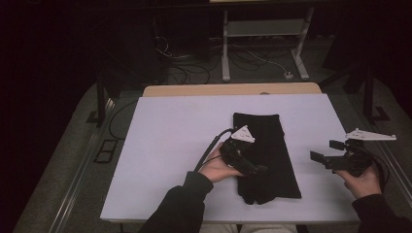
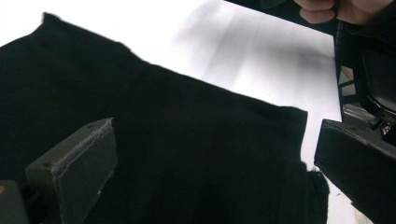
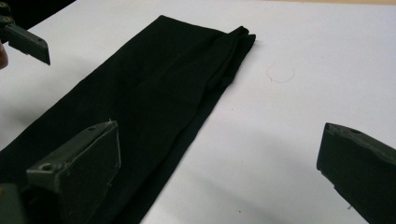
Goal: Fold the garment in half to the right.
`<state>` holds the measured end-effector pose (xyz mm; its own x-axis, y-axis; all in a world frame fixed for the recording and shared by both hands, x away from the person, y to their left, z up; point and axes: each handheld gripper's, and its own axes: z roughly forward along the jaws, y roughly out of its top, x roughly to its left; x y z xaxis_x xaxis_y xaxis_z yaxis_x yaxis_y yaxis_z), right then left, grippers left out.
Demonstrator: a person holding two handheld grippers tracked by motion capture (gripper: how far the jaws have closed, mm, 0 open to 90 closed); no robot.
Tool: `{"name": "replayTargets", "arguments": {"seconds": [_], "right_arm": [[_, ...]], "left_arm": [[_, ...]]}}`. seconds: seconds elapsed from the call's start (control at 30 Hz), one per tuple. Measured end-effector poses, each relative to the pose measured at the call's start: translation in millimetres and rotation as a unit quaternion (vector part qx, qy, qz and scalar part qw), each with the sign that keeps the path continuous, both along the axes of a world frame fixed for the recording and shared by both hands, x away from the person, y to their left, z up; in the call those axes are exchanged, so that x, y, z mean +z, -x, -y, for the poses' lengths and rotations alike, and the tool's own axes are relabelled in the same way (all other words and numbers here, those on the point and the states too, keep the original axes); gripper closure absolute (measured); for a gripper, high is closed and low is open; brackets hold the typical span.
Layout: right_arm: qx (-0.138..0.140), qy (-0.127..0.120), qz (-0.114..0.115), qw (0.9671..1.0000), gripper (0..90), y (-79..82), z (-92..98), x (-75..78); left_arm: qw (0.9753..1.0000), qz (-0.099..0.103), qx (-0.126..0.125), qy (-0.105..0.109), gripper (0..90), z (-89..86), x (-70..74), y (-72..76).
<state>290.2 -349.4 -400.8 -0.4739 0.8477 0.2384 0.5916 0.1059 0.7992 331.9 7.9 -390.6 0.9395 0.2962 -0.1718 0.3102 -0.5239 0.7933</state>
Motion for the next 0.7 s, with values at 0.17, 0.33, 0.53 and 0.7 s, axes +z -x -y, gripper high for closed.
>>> {"name": "replayTargets", "arguments": {"seconds": [0.17, 0.33, 0.53, 0.7], "right_arm": [[0.001, 0.000, 0.001, 1.0000, 0.0, 3.6, -0.3, -0.9], [0.002, -0.002, 0.004, 1.0000, 0.0, 6.9, -0.5, -1.0], [0.009, 0.003, 0.006, 0.9999, 0.0, 11.0, -2.7, -1.5], [0.012, 0.007, 0.009, 0.9999, 0.0, 13.8, -3.4, -2.0]], "left_arm": [[0.9999, 0.001, 0.014, 0.003, 0.0, -13.7, -0.7, -1.5], [0.9996, 0.005, 0.026, 0.005, 0.0, -27.2, 0.4, -3.0], [0.9993, 0.005, 0.038, 0.005, 0.0, -41.4, 0.6, -3.5], [0.9985, 0.007, 0.054, 0.011, 0.0, -55.1, -0.1, -3.9]]}}
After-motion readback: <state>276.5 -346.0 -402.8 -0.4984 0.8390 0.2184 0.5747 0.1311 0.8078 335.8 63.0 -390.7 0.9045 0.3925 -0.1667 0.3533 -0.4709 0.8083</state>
